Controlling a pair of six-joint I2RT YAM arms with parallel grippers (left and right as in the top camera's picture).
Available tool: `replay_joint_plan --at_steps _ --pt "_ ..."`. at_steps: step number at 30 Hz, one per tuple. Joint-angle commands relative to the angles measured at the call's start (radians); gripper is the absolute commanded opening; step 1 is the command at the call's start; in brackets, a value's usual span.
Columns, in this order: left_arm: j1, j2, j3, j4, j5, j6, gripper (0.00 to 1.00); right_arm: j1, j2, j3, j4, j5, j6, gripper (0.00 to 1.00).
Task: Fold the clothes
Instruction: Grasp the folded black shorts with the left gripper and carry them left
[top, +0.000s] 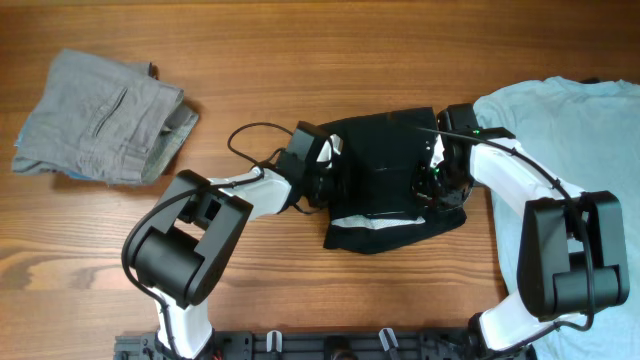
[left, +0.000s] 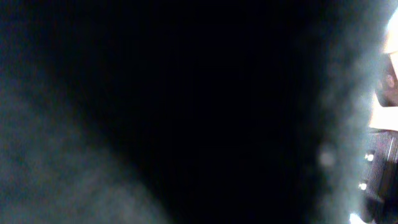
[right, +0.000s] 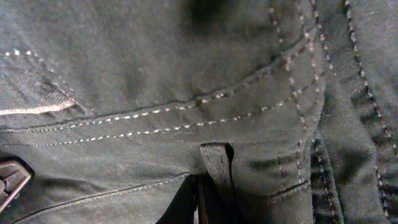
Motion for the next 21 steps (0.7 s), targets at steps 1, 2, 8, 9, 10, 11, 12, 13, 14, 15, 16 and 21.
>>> replay_joint_plan --at_steps 1,2,8,9,10,11,12,13,14,15,16,21 --pt "0.065 -0.039 -0.013 -0.082 -0.006 0.135 0.04 0.008 -0.048 0.02 -0.079 0.046 -0.054 0.04" --pt "0.094 -0.078 -0.004 -0.12 -0.006 0.174 0.04 0.008 -0.097 0.04 -0.11 0.043 -0.073 0.04" --pt "0.312 -0.325 0.137 -0.287 0.024 0.258 0.04 0.008 -0.386 0.091 -0.161 0.039 -0.087 0.09" --pt "0.362 -0.364 0.166 -0.286 0.044 0.257 0.04 0.008 -0.417 0.091 -0.161 0.039 -0.087 0.09" --pt "0.406 -0.391 0.192 -0.282 0.055 0.257 0.04 0.008 -0.439 0.091 -0.161 0.039 -0.087 0.1" --pt "0.453 -0.414 0.219 -0.276 0.057 0.256 0.04 0.008 -0.451 0.091 -0.162 0.039 -0.086 0.1" --pt "0.491 -0.426 0.241 -0.27 0.056 0.254 0.04 0.008 -0.457 0.091 -0.162 0.039 -0.084 0.1" --pt "0.539 -0.43 0.268 -0.256 0.057 0.254 0.04 0.008 -0.459 0.091 -0.163 0.037 -0.074 0.1" --pt "0.578 -0.43 0.288 -0.242 0.057 0.254 0.04 0.008 -0.458 0.091 -0.165 0.035 -0.058 0.1" --pt "0.614 -0.43 0.299 -0.225 0.056 0.254 0.04 0.008 -0.456 0.091 -0.166 0.031 -0.053 0.09" --pt "0.659 -0.428 0.303 -0.19 0.057 0.253 0.04 0.008 -0.456 0.091 -0.166 0.023 -0.053 0.09" --pt "0.862 -0.425 0.303 -0.135 0.053 0.309 0.04 0.008 -0.456 0.091 -0.176 0.013 -0.053 0.09"
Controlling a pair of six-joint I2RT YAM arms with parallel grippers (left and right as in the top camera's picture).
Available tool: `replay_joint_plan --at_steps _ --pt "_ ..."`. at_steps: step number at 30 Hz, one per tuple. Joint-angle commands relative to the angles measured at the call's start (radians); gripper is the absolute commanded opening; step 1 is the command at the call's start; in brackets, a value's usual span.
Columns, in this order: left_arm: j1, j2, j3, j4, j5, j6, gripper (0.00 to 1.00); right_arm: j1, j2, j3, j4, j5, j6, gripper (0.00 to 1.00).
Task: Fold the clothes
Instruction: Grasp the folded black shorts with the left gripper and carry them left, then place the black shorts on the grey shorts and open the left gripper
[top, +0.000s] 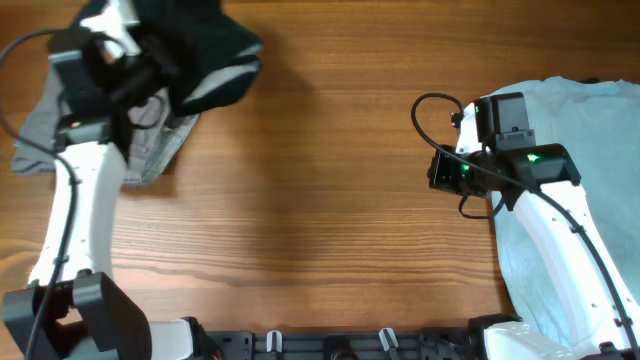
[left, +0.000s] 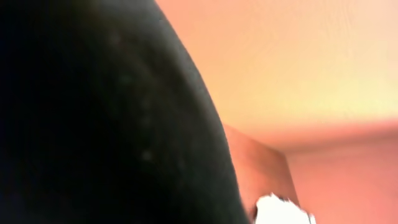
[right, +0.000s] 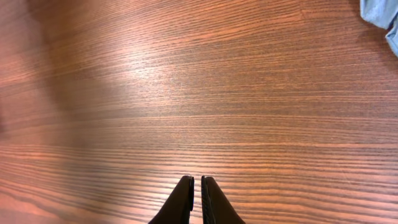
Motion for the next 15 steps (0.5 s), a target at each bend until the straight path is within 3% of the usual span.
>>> replay_joint_plan --at_steps 1,7,8,9,10,13,15 --pt "0.14 -0.01 0.013 0.006 0.02 0.094 0.04 0.002 0.001 0.012 -0.01 -0.006 0.011 0.09" --pt "0.336 0.044 0.012 -0.061 0.01 0.105 0.04 0.002 0.001 0.012 -0.013 -0.007 0.039 0.09" --pt "0.355 0.055 0.012 -0.087 -0.006 0.105 0.11 0.002 0.001 0.012 -0.013 -0.007 0.039 0.09" --pt "0.375 0.069 0.012 -0.137 -0.052 0.104 0.47 0.002 0.001 0.012 -0.013 -0.01 0.039 0.08" --pt "0.39 0.079 0.012 -0.188 -0.101 0.104 0.7 0.002 0.001 0.012 -0.013 -0.009 0.045 0.07" --pt "0.43 0.089 0.012 -0.315 -0.226 0.105 0.95 0.002 0.001 0.012 -0.011 -0.009 0.058 0.05" --pt "0.472 0.08 0.013 -0.396 -0.231 0.104 1.0 0.002 0.001 0.012 -0.013 -0.009 0.057 0.06"
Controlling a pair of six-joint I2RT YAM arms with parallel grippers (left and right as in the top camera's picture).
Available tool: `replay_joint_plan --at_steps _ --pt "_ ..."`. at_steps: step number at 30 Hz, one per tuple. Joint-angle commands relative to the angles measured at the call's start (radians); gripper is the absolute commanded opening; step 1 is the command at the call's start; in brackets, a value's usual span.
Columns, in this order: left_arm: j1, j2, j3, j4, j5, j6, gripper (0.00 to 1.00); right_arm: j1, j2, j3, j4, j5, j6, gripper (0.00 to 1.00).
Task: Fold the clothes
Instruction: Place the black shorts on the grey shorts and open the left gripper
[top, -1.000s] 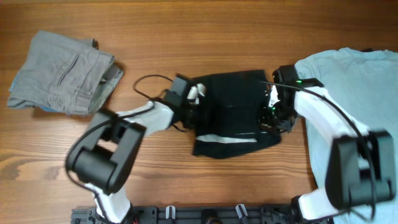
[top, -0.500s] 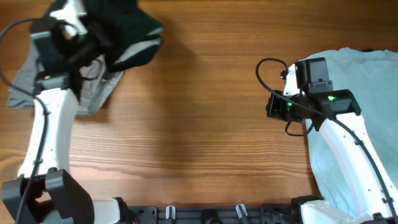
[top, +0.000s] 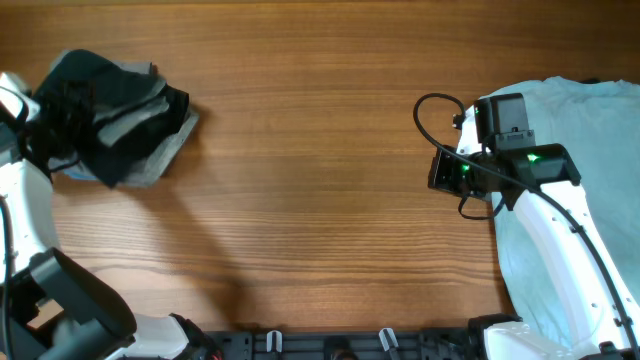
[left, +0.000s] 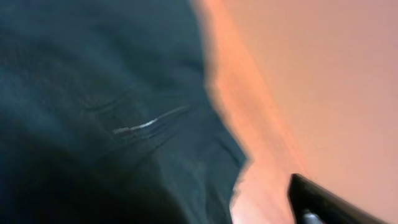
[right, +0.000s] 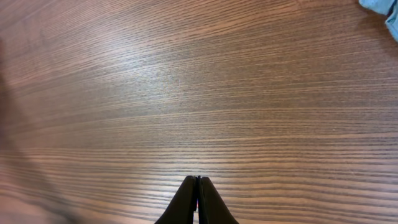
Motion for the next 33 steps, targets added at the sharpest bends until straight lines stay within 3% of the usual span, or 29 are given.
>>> replay_joint_plan --at_steps 1,6,12,14,15,17,20,24,27,30,33 --pt "0.077 -0.014 0.012 -0.111 -0.092 0.023 1.0 0.002 0.001 0.012 -0.004 -0.009 0.014 0.06" --pt "0.22 -0.121 0.012 -0.325 0.024 0.021 1.0 0.002 0.001 0.012 0.002 -0.008 0.014 0.06" --pt "0.296 -0.312 0.012 -0.346 0.145 0.028 0.98 0.002 0.001 0.012 0.004 -0.008 0.012 0.06" --pt "0.281 -0.365 0.011 -0.306 0.144 0.057 0.55 0.002 0.001 0.012 0.004 -0.007 0.012 0.07" --pt "0.262 -0.376 0.011 -0.278 0.143 0.085 0.27 0.002 0.001 0.012 0.007 -0.005 0.011 0.07" --pt "0.215 -0.37 0.011 -0.244 0.096 0.15 0.04 0.002 0.001 0.012 0.014 -0.005 0.012 0.07" --pt "0.093 -0.274 0.007 -0.247 -0.049 0.237 0.04 0.002 0.001 0.012 0.023 -0.005 0.015 0.07" --pt "-0.017 -0.06 -0.004 -0.265 -0.092 0.233 0.04 0.002 0.001 0.012 0.012 -0.007 0.015 0.07" --pt "-0.064 0.13 -0.004 -0.123 -0.156 0.225 0.05 0.002 0.001 0.011 0.012 -0.006 0.015 0.07" --pt "-0.085 0.343 -0.003 0.05 -0.196 0.224 0.26 0.002 0.001 0.011 0.037 -0.005 0.017 0.07" --pt "-0.085 0.434 -0.003 0.077 -0.193 0.192 0.28 0.002 0.001 0.011 0.034 -0.004 0.035 0.07"
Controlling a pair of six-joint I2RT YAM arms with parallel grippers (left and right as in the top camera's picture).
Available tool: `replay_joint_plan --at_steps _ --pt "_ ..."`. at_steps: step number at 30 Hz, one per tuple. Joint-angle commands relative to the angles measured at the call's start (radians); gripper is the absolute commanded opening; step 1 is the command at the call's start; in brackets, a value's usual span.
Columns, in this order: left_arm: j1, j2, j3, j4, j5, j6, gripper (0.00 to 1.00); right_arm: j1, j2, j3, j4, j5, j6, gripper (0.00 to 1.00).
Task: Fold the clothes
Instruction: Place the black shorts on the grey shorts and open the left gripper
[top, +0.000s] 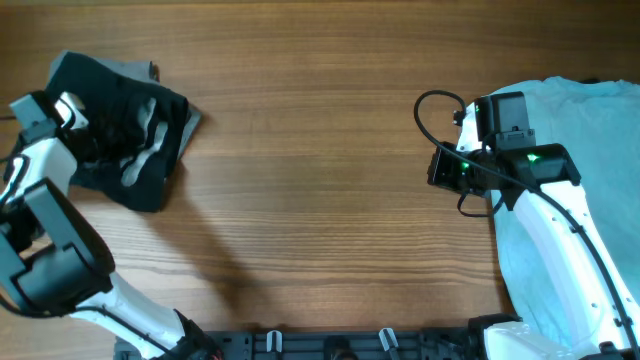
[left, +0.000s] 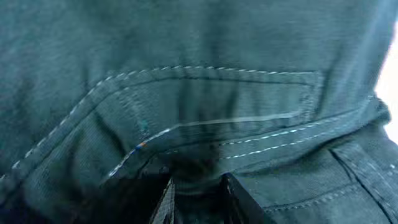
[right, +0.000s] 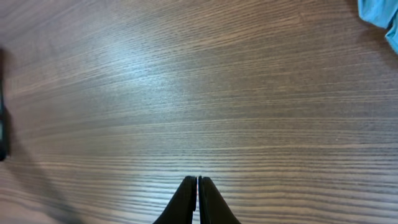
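Folded black shorts lie at the table's far left on top of the grey shorts, of which only an edge shows. My left gripper is down on the black shorts. In the left wrist view its fingers stand close round a fold of the stitched black cloth, and the gripper is shut on it. My right gripper is shut on nothing, over bare wood, at the right in the overhead view.
A light blue shirt is spread at the table's right side under the right arm, and its corner shows in the right wrist view. Bare wooden table lies between the two arms.
The black shorts were bunched on the grey pile. Now they lie flatter and cover most of the grey shorts, with my left gripper still on them. The right gripper has not moved.
Both grippers were on the black shorts at the table's middle. Then my left gripper held them up over the grey shorts at the far left, and the right was shut over bare wood. Then the black shorts were on the pile, and now they lie spread there.
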Motion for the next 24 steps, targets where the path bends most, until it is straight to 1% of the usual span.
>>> replay_joint_plan --at_steps 1,3,5,6,8,11,12,14,16,18,20,21,22,23,24 --pt "-0.003 0.113 -0.016 0.012 -0.083 -0.003 0.3 0.002 0.001 0.011 -0.001 -0.005 0.024 0.07" --pt "0.002 0.08 0.011 -0.02 -0.082 0.003 0.39 0.002 0.001 0.011 0.0 -0.004 0.024 0.07" --pt "0.003 0.031 0.055 -0.089 -0.07 0.003 0.42 0.002 0.001 0.011 0.0 -0.005 0.023 0.07" --pt "0.003 -0.006 0.089 -0.136 -0.047 0.003 0.42 0.002 0.0 0.011 0.0 -0.005 0.026 0.1" --pt "-0.001 -0.097 0.171 -0.255 0.056 0.01 0.42 0.002 0.0 0.011 0.0 -0.009 0.027 0.12" --pt "-0.027 -0.235 0.241 -0.367 0.246 0.128 0.42 0.002 -0.024 0.016 0.0 -0.008 0.028 0.12" --pt "-0.039 -0.28 0.254 -0.406 0.264 0.16 0.43 0.002 -0.041 0.024 0.001 -0.007 0.024 0.12" --pt "-0.071 -0.393 0.267 -0.498 0.258 0.193 0.53 0.002 -0.108 0.067 -0.007 -0.007 -0.018 0.13" --pt "-0.107 -0.515 0.267 -0.566 0.24 0.232 0.59 0.002 -0.192 0.12 -0.016 -0.005 -0.056 0.13" --pt "-0.146 -0.623 0.267 -0.612 0.169 0.246 0.63 0.002 -0.274 0.154 -0.014 -0.004 -0.082 0.14" --pt "-0.204 -0.752 0.267 -0.68 0.025 0.247 0.79 0.002 -0.405 0.171 -0.004 0.005 -0.086 0.17" --pt "-0.229 -0.803 0.267 -0.716 -0.044 0.245 0.88 0.002 -0.455 0.171 -0.005 0.007 -0.084 0.24" --pt "-0.249 -0.846 0.267 -0.751 -0.092 0.245 1.0 0.002 -0.492 0.171 -0.009 0.006 -0.08 0.42" --pt "-0.266 -0.887 0.267 -0.788 -0.117 0.245 1.0 0.002 -0.536 0.171 -0.021 0.006 -0.078 0.61" --pt "-0.276 -0.916 0.267 -0.82 -0.121 0.245 1.0 0.002 -0.567 0.171 -0.041 0.006 -0.077 0.83"
